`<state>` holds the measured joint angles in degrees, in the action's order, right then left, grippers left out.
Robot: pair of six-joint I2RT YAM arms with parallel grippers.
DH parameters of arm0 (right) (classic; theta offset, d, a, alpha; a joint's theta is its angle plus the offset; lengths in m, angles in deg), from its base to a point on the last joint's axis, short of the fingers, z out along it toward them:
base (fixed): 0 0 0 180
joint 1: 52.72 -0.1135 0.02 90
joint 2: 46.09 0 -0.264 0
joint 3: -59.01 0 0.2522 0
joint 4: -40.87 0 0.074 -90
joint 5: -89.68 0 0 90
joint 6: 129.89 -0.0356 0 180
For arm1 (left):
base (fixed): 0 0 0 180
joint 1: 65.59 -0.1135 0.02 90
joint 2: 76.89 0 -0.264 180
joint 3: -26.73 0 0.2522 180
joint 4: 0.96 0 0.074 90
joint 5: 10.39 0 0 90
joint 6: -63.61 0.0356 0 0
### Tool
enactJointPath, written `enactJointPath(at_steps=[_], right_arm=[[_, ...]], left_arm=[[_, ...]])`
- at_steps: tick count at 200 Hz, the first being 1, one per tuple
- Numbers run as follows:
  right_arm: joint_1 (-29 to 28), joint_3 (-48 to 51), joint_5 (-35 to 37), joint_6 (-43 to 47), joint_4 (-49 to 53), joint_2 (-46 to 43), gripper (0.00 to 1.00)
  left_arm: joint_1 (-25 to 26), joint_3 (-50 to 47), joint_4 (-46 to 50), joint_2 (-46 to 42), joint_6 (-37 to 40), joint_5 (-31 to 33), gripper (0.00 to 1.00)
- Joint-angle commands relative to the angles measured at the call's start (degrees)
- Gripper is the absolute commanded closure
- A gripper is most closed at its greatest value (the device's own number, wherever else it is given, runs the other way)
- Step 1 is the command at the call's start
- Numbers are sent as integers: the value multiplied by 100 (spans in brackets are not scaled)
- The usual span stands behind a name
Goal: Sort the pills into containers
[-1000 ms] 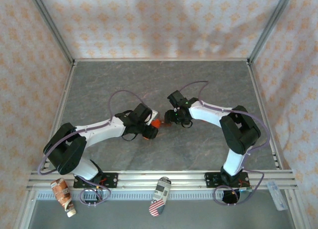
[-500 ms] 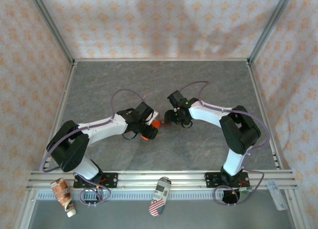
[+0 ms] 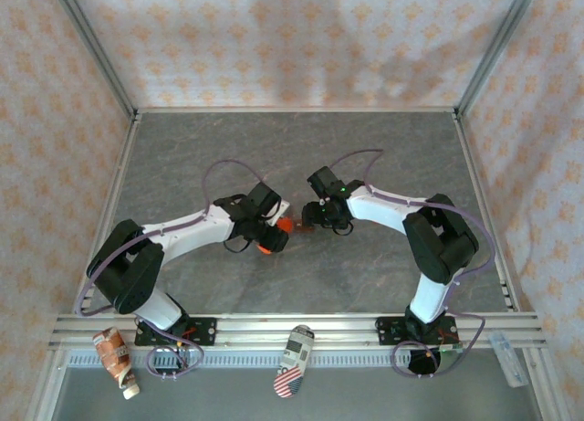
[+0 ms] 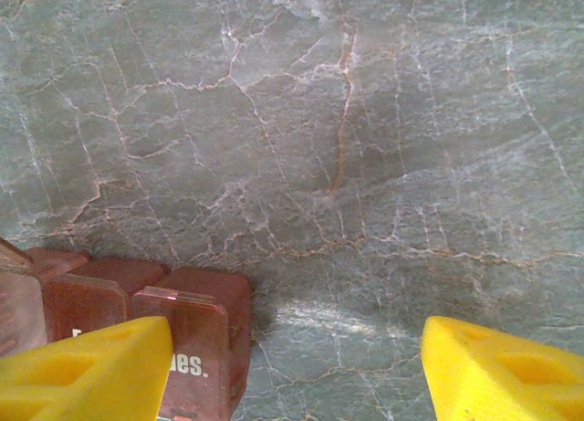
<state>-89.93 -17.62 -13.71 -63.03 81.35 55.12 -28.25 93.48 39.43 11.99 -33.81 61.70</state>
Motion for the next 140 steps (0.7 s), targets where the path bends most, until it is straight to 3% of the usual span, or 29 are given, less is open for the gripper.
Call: enactJointPath(at_steps=[1,140], right_arm=[[-32,84,143,-75,-9,137,28],[-32,117,121,-73,-18,146,29]], left_arm=[[-56,272,262,141,159,-117,100],[-164,685,761,495,381,-112,100]])
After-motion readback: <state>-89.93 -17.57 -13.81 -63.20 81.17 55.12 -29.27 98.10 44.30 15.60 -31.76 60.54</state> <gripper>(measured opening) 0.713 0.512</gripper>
